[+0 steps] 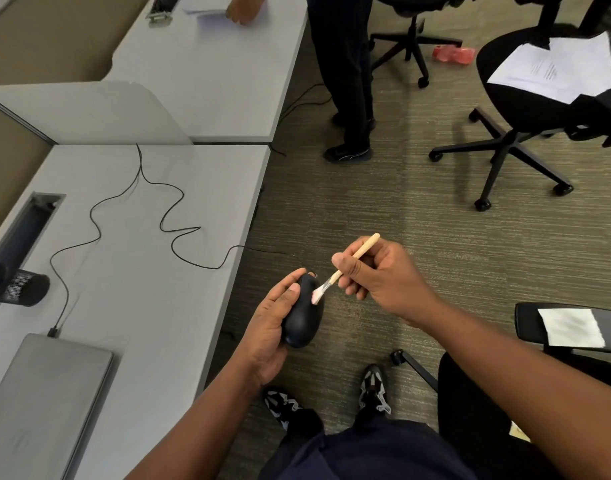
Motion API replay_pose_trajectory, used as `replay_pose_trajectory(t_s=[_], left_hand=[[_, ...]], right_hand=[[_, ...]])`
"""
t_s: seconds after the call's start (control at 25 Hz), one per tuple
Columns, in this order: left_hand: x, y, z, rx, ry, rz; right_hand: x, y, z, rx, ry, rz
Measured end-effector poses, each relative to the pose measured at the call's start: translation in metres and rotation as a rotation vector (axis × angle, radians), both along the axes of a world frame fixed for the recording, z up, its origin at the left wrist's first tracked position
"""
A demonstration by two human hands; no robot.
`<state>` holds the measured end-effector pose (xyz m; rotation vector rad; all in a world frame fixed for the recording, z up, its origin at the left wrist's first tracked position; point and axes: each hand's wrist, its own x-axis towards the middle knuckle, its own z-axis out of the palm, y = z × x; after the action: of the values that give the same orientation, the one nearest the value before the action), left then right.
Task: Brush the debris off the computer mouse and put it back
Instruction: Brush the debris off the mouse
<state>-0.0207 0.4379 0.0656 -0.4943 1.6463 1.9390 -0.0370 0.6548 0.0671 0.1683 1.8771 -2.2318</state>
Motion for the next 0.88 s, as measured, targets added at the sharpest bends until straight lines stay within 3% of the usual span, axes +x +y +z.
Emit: replay_pose_trajectory(t_s=[0.72,0.88], left_hand=[[0.0029,0.0004,-0.0016,0.025,-0.006,-0.048],[0.0014,-0.0011,-0.0033,0.020,-0.014,-0.042]], right_hand=[[0.0027,0.0001,-0.0100,0.347,0.271,-0.107],[0.0017,0.0003,-0.0058,0.190,0.243,-0.146]])
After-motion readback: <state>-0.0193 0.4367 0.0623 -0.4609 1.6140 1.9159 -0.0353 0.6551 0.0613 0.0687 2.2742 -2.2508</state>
